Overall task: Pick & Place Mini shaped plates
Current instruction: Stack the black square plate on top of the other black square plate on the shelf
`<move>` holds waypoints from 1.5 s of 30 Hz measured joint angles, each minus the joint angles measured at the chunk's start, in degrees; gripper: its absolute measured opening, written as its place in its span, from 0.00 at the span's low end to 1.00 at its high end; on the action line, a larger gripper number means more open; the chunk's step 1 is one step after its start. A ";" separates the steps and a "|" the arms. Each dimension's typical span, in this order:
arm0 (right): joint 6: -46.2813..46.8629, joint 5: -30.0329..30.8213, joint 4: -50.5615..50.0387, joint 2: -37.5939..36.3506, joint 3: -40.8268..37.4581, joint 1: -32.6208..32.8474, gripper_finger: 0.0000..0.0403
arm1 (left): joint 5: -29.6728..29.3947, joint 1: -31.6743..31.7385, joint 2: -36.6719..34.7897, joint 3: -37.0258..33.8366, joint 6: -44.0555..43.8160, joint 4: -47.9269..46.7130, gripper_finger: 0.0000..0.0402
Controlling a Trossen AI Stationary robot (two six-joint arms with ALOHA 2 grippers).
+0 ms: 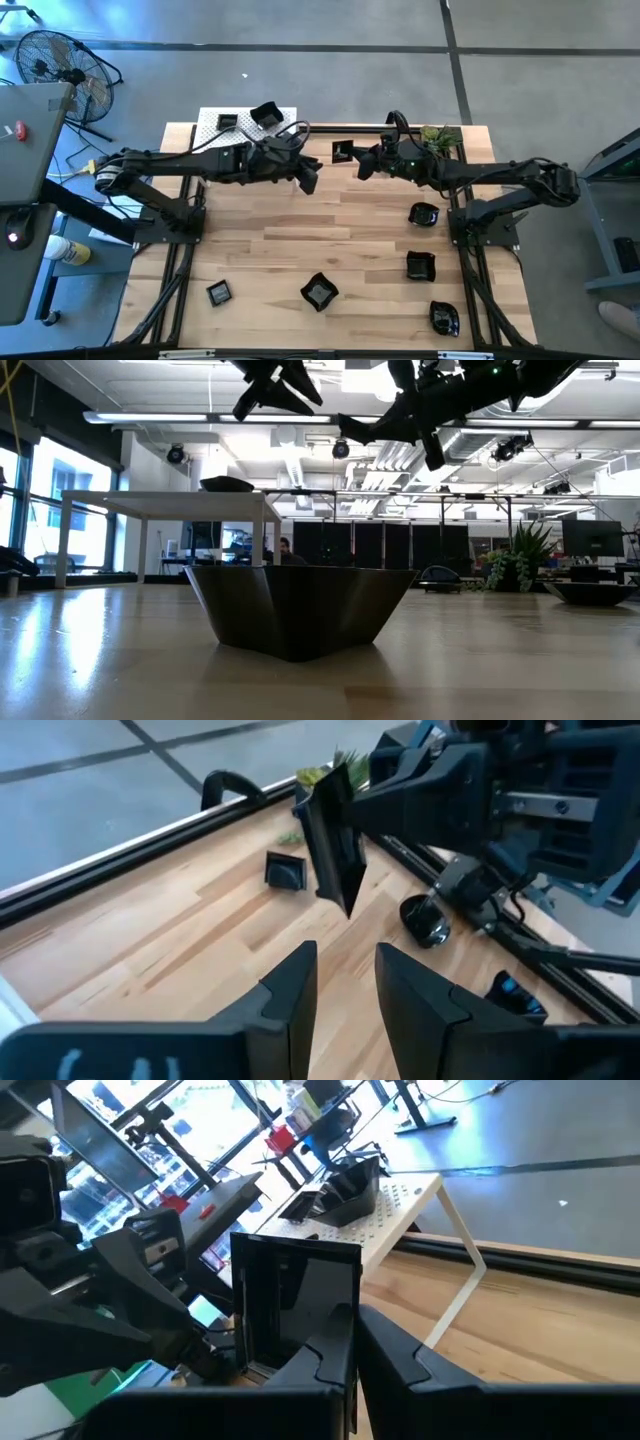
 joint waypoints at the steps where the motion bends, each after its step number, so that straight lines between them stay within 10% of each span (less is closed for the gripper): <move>1: -0.23 -0.27 0.24 0.00 0.01 0.02 0.02 | 0.00 0.00 0.02 0.00 -0.33 -0.01 0.26; 25: -6.05 -0.96 4.68 0.00 0.01 2.40 0.02 | -2.84 0.00 2.95 -0.01 -11.85 9.92 0.25; 45: -7.10 -2.56 5.67 0.04 0.00 2.38 0.11 | -3.70 0.02 2.95 -0.02 -11.49 9.39 0.00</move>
